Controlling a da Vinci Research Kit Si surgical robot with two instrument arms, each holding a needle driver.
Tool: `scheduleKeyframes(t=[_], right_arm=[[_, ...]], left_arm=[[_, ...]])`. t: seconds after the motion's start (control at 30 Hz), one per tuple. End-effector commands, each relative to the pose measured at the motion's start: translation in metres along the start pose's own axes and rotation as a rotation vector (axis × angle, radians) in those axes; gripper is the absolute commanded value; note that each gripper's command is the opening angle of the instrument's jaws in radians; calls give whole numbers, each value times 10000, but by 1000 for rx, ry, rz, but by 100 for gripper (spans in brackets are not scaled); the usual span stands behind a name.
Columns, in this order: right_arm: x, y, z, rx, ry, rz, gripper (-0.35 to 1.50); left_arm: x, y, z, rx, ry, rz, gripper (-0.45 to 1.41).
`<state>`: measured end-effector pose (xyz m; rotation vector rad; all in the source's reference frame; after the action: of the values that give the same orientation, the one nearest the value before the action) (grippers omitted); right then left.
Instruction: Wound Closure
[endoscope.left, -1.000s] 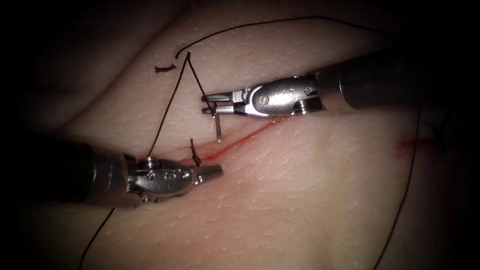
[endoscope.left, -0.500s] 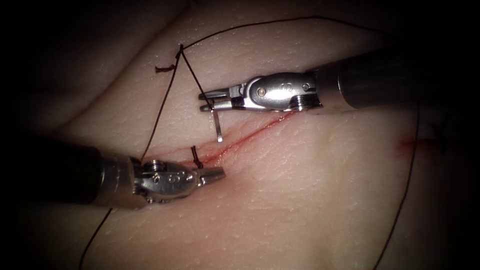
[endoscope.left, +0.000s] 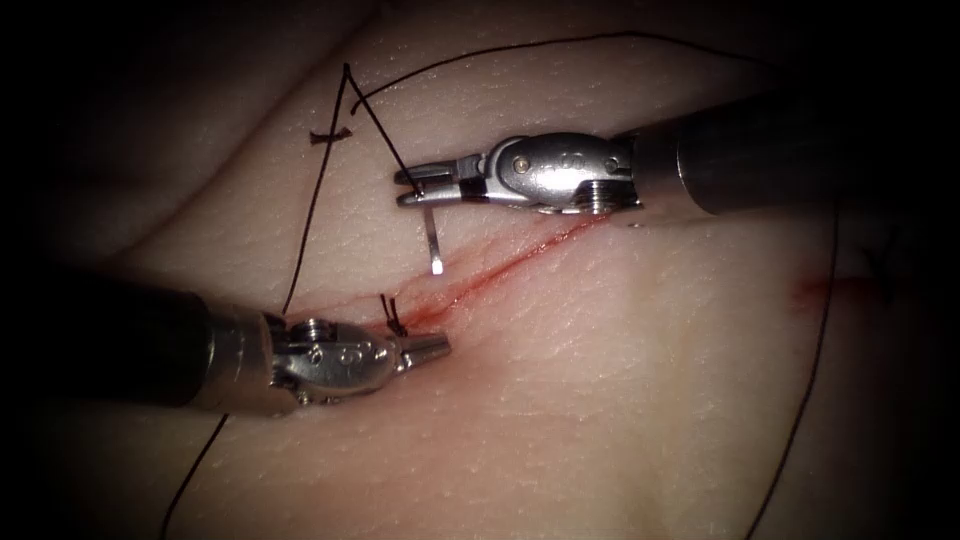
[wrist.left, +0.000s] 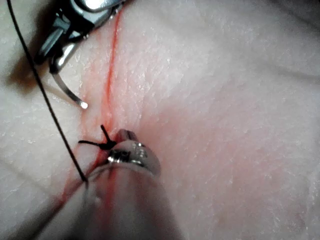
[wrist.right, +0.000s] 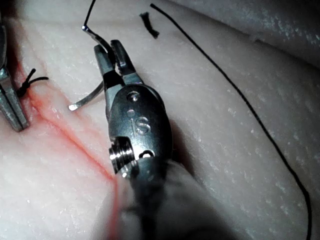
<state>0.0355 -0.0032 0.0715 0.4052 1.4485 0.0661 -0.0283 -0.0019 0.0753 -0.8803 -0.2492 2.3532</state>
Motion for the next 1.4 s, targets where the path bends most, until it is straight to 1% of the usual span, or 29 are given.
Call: scheduleKeyframes(t=[0.03,0.47,0.7,0.8,1.27,1.4], right_arm=[[-5,-4,10,4,-2,25,-35],[-8,-12,13,61,-68,127,-35],[-12,-20,15,100,-83,192,-35],[-13,-21,16,123,-87,239,-35],[-16,-26,18,166,-94,390,-35],[-18,-31,21,182,-92,400,-35]], left_arm=[[-4,6,6,-3,-1,-2,-45],[-4,2,1,-9,0,-1,-45],[-7,0,-3,-14,0,1,-45],[-7,-1,-4,-17,1,2,-45],[-6,-1,-3,-16,1,0,-45],[-6,0,-3,-16,0,0,-45]])
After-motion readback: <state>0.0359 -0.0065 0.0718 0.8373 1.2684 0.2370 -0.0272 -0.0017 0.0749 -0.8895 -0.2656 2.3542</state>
